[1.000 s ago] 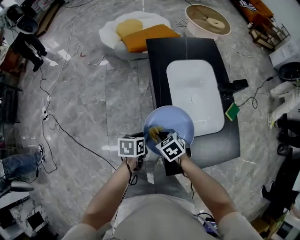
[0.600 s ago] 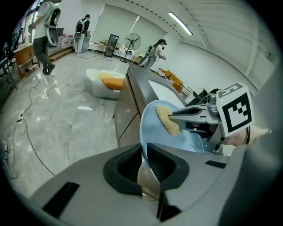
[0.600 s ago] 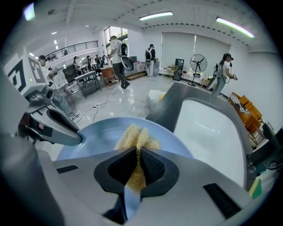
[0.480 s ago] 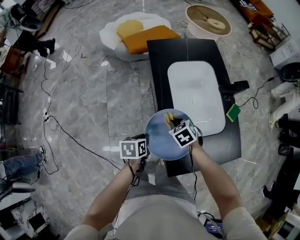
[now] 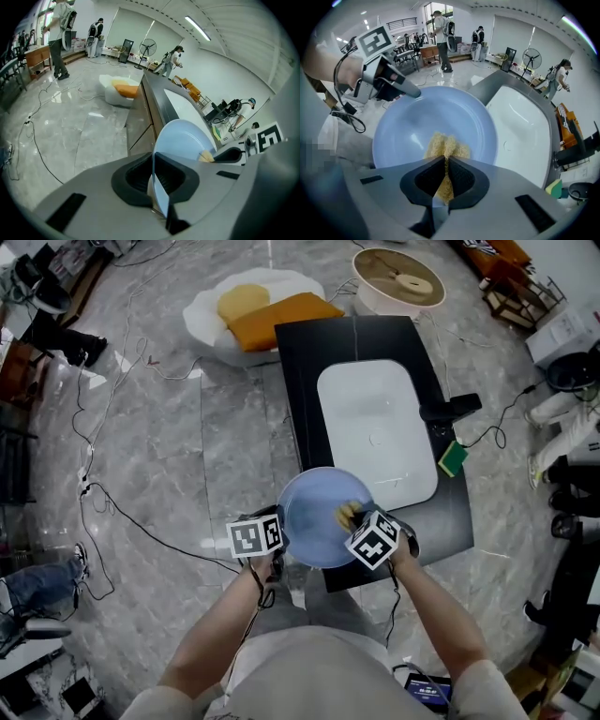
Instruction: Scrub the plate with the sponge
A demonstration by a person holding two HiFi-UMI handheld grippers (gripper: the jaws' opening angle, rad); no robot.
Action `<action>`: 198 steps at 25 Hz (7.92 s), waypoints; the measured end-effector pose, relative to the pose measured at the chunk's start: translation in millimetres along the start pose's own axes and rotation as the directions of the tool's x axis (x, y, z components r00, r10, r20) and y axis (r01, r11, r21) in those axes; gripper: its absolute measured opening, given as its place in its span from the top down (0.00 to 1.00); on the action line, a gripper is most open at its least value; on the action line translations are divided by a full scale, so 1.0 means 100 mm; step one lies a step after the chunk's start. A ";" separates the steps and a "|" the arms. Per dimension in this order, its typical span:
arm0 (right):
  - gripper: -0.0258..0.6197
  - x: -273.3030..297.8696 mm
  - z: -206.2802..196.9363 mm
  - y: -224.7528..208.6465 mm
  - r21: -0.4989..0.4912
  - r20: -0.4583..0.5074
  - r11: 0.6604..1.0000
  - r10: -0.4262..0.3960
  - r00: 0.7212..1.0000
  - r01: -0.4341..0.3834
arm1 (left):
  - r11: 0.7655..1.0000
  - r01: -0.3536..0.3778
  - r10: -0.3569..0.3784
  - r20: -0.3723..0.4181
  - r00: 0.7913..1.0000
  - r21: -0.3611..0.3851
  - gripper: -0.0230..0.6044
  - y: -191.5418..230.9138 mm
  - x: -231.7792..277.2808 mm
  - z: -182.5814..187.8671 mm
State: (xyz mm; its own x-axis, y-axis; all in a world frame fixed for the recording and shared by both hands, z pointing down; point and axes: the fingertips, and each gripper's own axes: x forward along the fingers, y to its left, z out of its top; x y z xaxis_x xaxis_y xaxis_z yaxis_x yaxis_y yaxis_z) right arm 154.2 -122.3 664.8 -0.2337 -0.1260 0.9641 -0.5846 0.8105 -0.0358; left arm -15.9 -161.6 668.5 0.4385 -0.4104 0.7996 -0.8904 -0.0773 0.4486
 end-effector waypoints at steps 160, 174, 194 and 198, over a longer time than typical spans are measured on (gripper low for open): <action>0.88 -2.66 1.73 0.34 0.334 0.726 0.941 -0.295 0.622 0.056 | 0.902 -0.010 -0.248 0.538 0.806 0.432 0.89 -0.46 -2.38 1.57; 0.88 -3.99 2.00 0.62 0.296 0.892 0.948 -0.317 0.322 0.112 | 0.741 -0.267 -0.382 0.714 0.587 0.616 0.90 -1.15 -3.68 1.91; 0.89 -4.56 1.74 0.82 0.332 0.915 0.916 -0.371 0.157 0.228 | 0.696 -0.327 -0.440 0.739 0.510 0.640 0.91 -1.67 -4.14 1.76; 0.89 -4.58 1.69 0.78 0.338 0.911 0.910 -0.381 0.161 0.241 | 0.698 -0.322 -0.435 0.736 0.519 0.639 0.91 -1.68 -4.10 1.73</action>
State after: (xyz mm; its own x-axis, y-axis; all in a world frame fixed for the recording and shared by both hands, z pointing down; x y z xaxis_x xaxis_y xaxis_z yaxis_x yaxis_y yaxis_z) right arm 84.2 -98.2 176.3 -0.5224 -0.8498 -0.0707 -0.8507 0.5138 0.1107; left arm -67.0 -137.7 196.5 0.5247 -0.8480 -0.0744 -0.8410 -0.5029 -0.1995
